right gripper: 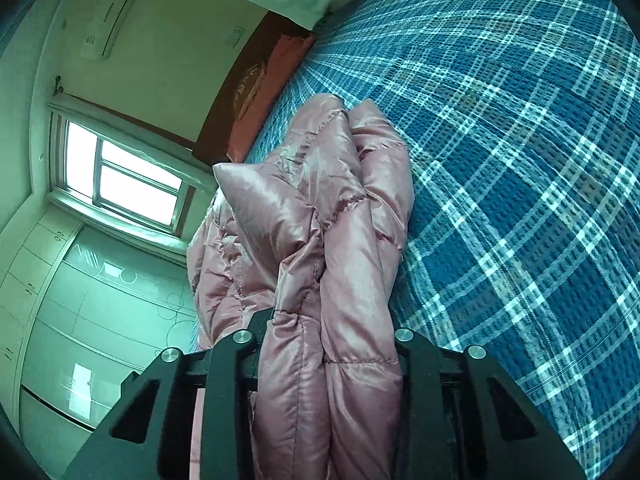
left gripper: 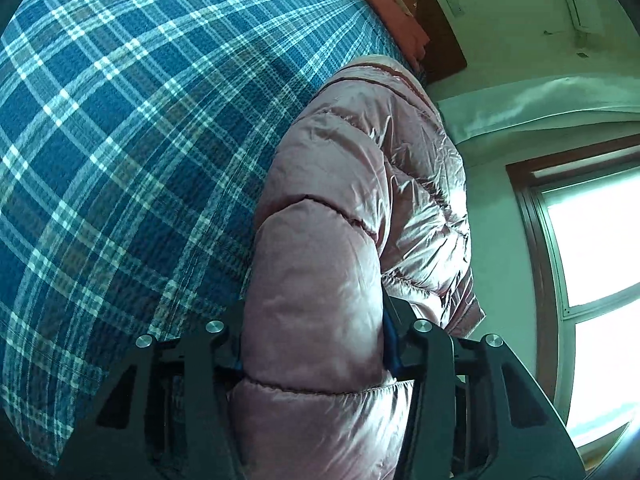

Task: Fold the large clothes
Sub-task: 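Roll the jacket over into a tight bundle with both grippers, then hold the pink bundle with both grippers and press it into a compact roll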

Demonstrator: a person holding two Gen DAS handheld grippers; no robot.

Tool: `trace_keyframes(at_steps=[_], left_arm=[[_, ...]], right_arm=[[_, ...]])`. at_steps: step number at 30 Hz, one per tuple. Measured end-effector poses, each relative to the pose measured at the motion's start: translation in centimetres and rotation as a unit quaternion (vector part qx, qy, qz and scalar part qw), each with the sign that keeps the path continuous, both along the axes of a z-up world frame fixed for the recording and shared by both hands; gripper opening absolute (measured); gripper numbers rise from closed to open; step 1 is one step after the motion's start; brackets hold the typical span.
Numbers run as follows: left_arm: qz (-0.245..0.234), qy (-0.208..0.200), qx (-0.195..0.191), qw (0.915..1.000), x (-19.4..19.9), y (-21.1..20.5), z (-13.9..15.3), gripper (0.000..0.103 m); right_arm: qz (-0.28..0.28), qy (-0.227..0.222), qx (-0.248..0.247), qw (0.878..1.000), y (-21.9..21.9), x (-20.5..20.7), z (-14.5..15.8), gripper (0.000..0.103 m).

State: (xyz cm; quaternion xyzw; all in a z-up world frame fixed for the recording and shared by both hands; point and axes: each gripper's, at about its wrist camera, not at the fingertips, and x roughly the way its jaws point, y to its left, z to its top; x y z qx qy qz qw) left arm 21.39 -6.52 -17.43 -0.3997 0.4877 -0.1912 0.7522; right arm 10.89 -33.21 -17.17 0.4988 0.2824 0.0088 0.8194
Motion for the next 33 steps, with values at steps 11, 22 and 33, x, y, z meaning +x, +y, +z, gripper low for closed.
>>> trace_keyframes(at_steps=[11,22,33], left_arm=[[0.052,-0.059,0.011,0.9969,1.0,8.5,3.6,0.045],[0.088,-0.018,0.012,0.9959,3.5,14.9,-0.6,0.048],[0.081,-0.046,-0.006,0.9956,5.7,18.7,1.9,0.075]], right_arm=[[0.064,-0.047,0.012,0.997,6.9,6.8,2.8,0.028],[0.101,-0.016,0.02,0.995,12.4,13.2,0.3,0.029],[0.111,0.019,-0.07,0.991,11.2,16.5,4.5,0.073]])
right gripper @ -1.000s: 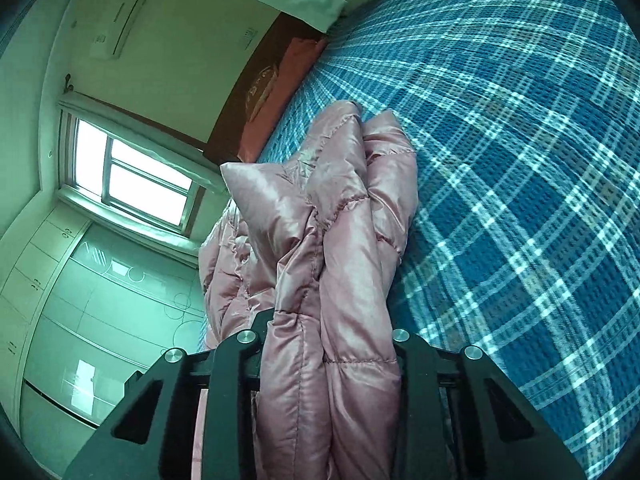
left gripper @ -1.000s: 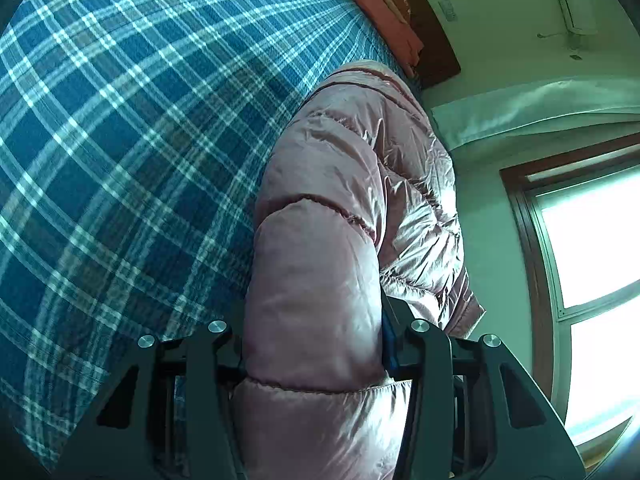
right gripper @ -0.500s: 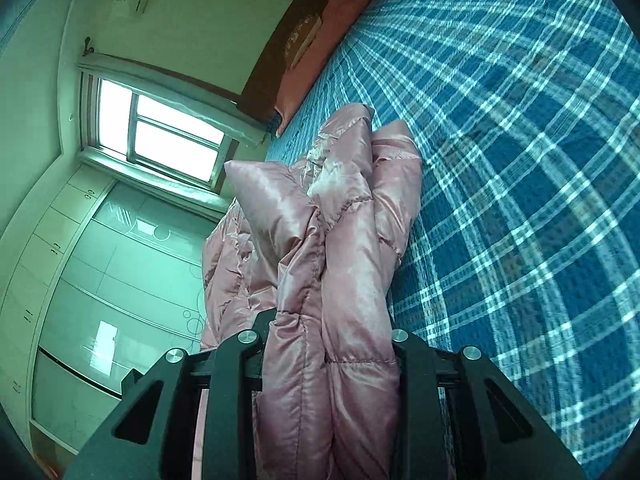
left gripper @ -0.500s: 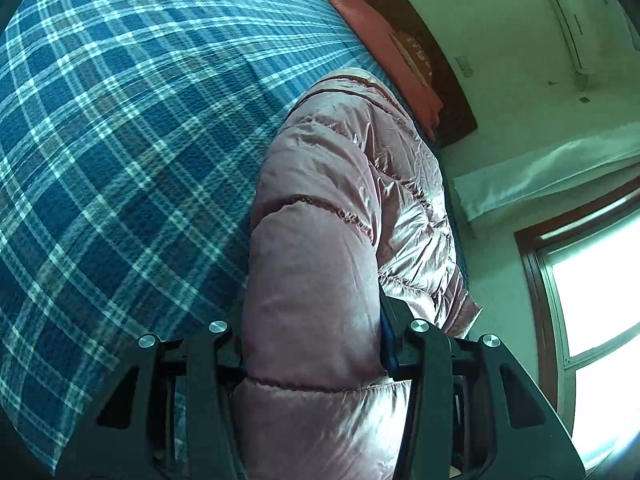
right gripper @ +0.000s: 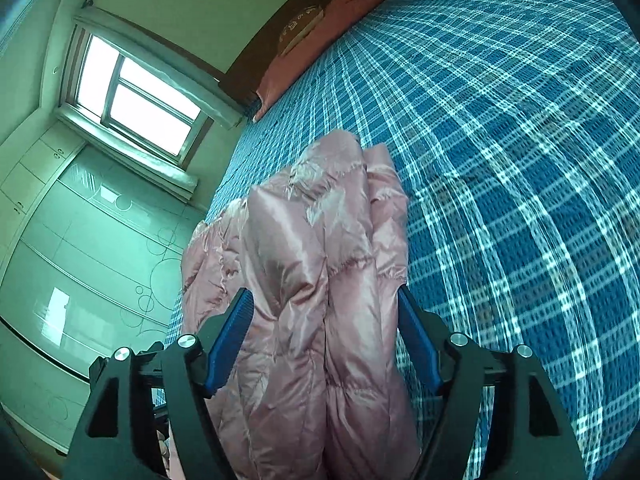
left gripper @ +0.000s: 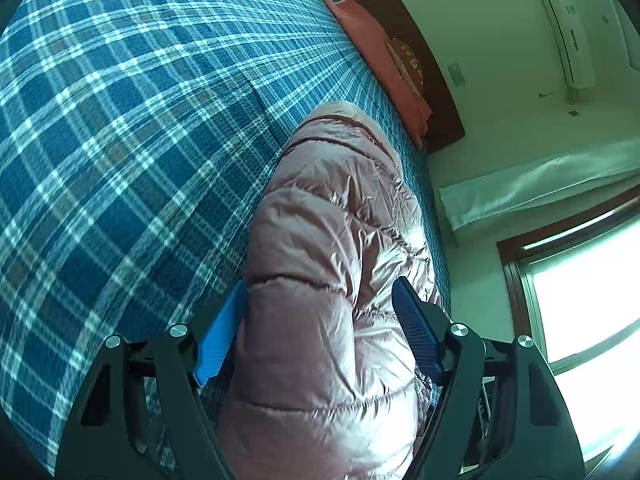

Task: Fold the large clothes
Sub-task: 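Hold the pink bundle with both grippers and press it into a compact roll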

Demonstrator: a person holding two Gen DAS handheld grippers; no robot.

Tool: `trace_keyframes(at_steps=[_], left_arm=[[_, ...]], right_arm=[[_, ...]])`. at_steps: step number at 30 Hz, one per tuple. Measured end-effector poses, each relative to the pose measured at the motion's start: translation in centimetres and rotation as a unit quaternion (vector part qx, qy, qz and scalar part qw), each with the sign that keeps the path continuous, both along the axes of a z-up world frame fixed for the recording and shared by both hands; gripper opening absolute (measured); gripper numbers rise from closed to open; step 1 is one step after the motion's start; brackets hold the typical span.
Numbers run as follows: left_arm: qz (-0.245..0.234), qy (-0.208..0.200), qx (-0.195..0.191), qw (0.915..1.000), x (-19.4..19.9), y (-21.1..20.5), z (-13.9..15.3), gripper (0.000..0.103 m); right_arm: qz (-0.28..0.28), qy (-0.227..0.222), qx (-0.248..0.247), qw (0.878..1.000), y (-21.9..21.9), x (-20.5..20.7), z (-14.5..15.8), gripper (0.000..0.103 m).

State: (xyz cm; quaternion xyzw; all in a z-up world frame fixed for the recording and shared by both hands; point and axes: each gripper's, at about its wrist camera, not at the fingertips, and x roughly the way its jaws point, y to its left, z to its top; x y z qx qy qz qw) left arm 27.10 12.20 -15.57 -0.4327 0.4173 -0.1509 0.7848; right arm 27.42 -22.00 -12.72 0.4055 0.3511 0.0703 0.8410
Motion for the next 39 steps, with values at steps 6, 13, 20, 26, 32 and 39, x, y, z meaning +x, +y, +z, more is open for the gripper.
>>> trace_keyframes(at_steps=[6,13,20,26,32,39], left_arm=[[-0.01,0.034,0.012,0.9993,3.3,-0.5,-1.7,0.062],[-0.023,0.009,0.055,0.9982,5.8,-2.9,-1.5,0.042],[-0.037,0.012,0.058,0.9976,8.1,-3.6,-1.9,0.042],[-0.038,0.018,0.045,0.9981,6.7,-2.7,-1.6,0.052],[-0.051,0.02,0.016,0.9984,2.0,-1.5,-1.6,0.066],[-0.057,0.032,-0.025,0.9976,-3.4,-1.7,-2.6,0.073]], right_arm=[[-0.003,0.019,0.066,0.998,-2.0,4.4,-1.8,0.07],[-0.029,0.003,0.093,0.995,-3.1,5.8,-3.7,0.024],[-0.04,0.006,0.096,0.995,-3.8,8.8,-4.3,0.024],[-0.039,0.011,0.1,0.994,-4.2,7.6,-4.9,0.037],[-0.034,0.021,0.095,0.995,-4.5,3.9,-4.8,0.065],[-0.001,0.02,0.105,0.994,-2.6,-1.1,-5.2,0.07]])
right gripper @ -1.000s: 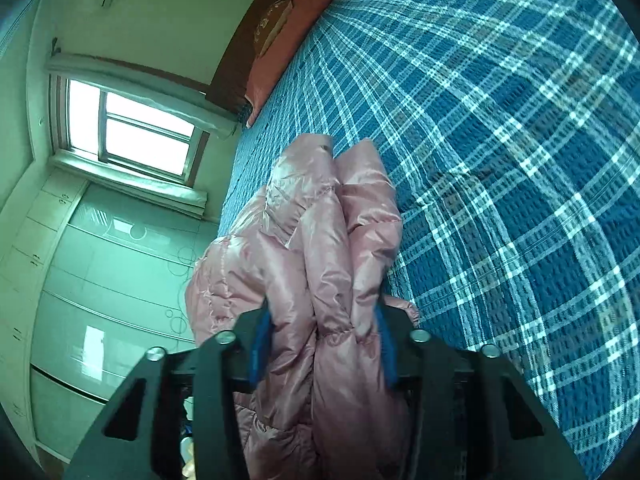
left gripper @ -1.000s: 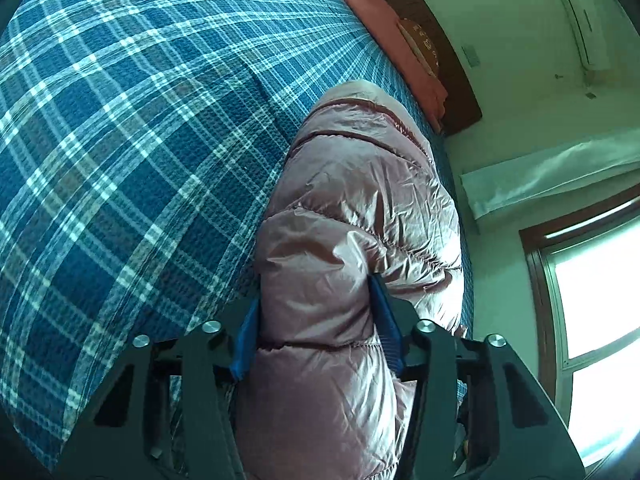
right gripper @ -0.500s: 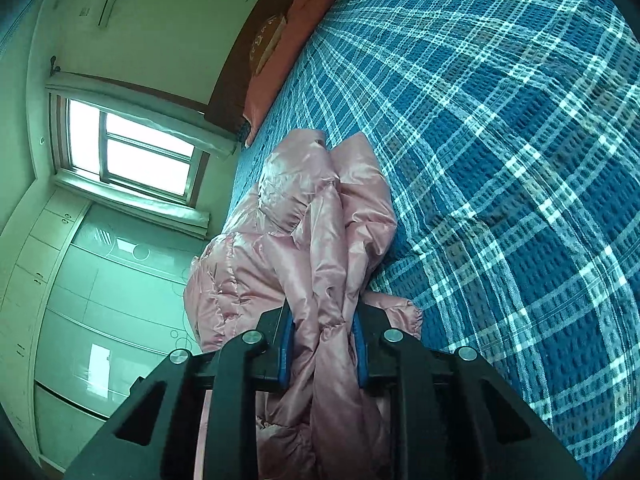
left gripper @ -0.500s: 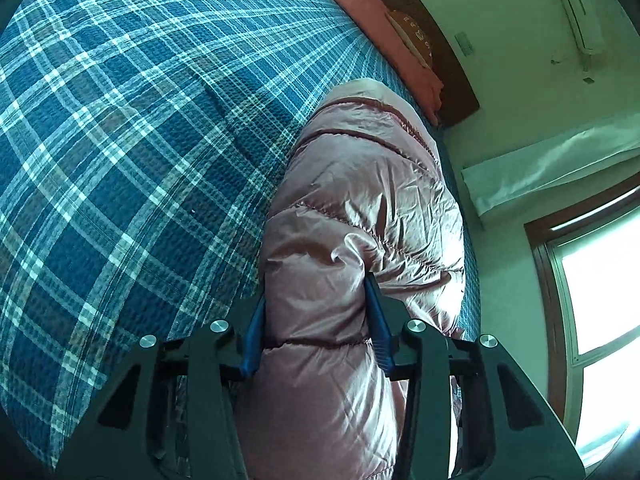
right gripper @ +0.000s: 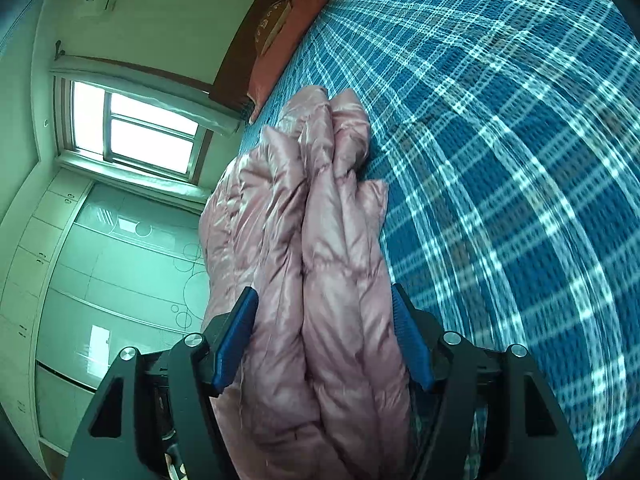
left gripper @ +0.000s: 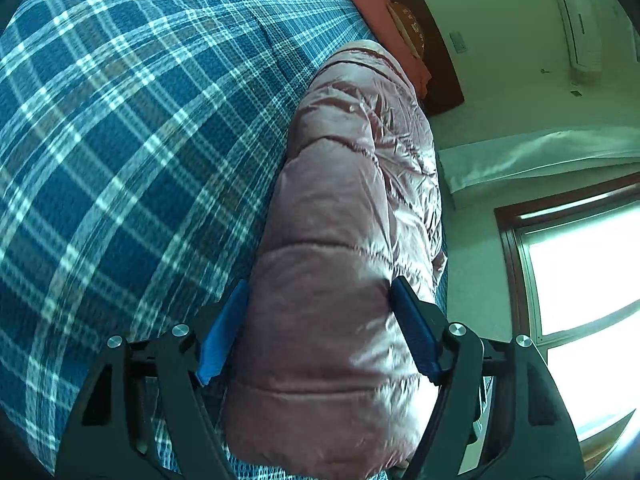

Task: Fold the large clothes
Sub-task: 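Hold the pink bundle with both grippers and press it into a compact roll, then open both grippers and lift them away from the pink bundle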

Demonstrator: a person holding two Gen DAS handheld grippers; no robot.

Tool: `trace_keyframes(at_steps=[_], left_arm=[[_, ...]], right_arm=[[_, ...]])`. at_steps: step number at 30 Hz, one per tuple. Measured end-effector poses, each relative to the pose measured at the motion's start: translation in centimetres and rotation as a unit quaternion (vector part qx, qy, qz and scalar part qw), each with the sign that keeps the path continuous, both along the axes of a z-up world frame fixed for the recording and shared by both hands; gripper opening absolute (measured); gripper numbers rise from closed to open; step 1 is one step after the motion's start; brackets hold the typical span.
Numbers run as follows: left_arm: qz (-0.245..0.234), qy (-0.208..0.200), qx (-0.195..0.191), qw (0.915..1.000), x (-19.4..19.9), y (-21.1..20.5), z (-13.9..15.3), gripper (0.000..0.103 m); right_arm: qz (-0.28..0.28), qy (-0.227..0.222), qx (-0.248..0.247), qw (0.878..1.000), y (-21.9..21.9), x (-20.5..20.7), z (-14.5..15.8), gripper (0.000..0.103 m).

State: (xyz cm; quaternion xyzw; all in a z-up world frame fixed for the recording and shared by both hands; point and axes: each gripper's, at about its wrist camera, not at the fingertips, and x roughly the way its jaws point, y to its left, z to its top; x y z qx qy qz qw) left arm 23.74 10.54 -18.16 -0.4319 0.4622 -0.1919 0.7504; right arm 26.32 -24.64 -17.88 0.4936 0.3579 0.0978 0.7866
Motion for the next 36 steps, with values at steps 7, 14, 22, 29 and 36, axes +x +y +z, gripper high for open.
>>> trace_keyframes(at_steps=[7,14,22,29,36], left_arm=[[0.005,-0.009,0.001,1.0,-2.1,-0.5,0.4,0.047],[0.007,-0.015,0.037,0.9992,-2.9,-0.7,0.3,0.041],[0.0,-0.031,0.062,0.9976,-2.8,-1.1,0.2,0.04],[0.006,-0.033,0.059,0.9977,-2.8,-1.1,-0.1,0.04],[0.008,-0.033,0.059,0.9977,-3.0,-0.9,-0.1,0.04]], right_arm=[[0.011,-0.004,0.022,1.0,1.8,-2.7,-1.0,0.04],[0.016,-0.018,0.019,1.0,2.3,-3.9,-0.8,0.029],[0.011,-0.012,0.034,0.999,1.9,-3.6,-2.3,0.029],[0.007,-0.017,0.031,0.999,2.0,-4.5,-2.6,0.029],[0.002,-0.018,0.029,0.999,2.5,-5.0,-3.0,0.029]])
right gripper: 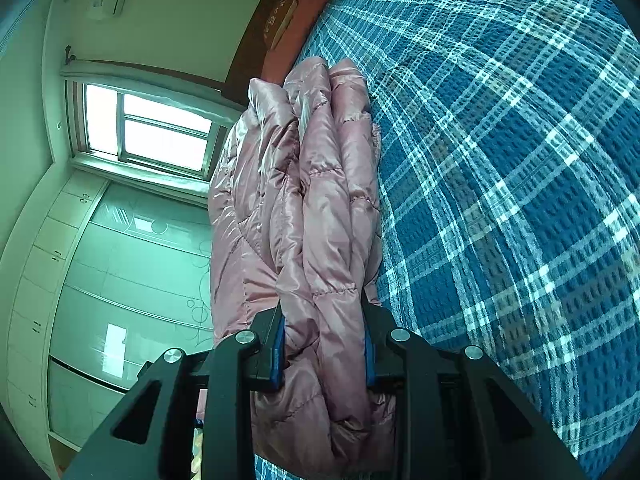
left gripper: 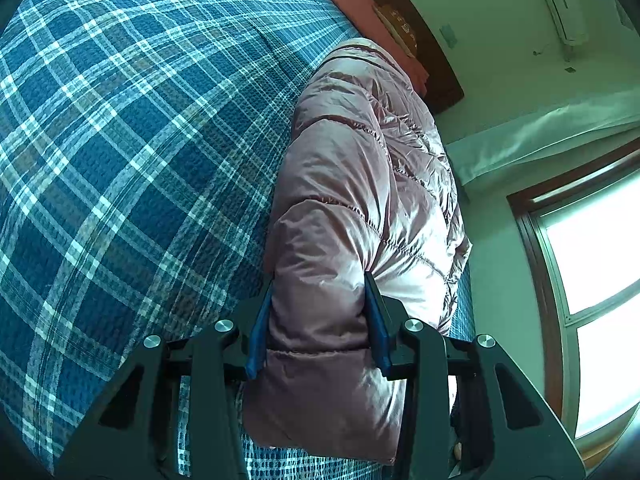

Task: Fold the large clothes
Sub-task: 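Open both grippers and lift them away from the pink bundle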

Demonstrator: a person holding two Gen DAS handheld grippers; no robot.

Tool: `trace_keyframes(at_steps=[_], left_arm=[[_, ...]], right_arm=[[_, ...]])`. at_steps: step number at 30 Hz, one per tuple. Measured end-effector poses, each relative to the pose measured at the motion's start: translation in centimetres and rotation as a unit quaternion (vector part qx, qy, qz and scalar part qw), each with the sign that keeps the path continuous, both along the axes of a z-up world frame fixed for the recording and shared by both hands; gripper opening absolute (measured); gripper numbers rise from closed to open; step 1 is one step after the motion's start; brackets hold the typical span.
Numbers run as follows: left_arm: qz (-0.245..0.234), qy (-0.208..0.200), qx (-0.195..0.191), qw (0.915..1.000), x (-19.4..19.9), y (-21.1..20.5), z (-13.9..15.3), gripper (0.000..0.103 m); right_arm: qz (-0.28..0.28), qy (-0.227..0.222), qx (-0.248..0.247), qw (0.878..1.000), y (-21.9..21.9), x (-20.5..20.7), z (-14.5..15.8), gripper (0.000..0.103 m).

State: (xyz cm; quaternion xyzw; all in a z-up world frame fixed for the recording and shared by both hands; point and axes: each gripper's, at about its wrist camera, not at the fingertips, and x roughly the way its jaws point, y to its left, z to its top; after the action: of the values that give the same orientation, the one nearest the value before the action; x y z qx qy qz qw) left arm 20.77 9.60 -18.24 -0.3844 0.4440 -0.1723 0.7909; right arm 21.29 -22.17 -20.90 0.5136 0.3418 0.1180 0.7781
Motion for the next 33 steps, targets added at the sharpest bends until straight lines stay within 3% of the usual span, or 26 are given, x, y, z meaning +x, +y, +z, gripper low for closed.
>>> trace_keyframes(at_steps=[16,18,24,30,33], left_arm=[[0.012,-0.014,0.017,0.9997,-0.5,-0.3,0.1,0.043],[0.012,-0.016,0.029,0.9994,-0.5,-0.4,0.4,0.051],[0.018,-0.033,0.082,0.996,-1.3,-0.2,2.2,0.064],[0.033,-0.039,0.15,0.9874,-2.9,0.5,3.9,0.067],[0.043,-0.034,0.166,0.9847,-4.0,1.1,4.5,0.067]], right_arm=[[-0.026,-0.007,-0.011,1.0,1.4,-1.1,0.2,0.029],[-0.027,-0.009,-0.008,1.0,1.4,-1.2,0.2,0.03],[-0.038,-0.006,-0.018,0.999,0.8,-2.2,1.0,0.049],[-0.059,0.016,-0.044,0.997,0.2,-4.0,2.1,0.054],[-0.074,0.026,-0.07,0.994,0.0,-5.3,3.2,0.056]])
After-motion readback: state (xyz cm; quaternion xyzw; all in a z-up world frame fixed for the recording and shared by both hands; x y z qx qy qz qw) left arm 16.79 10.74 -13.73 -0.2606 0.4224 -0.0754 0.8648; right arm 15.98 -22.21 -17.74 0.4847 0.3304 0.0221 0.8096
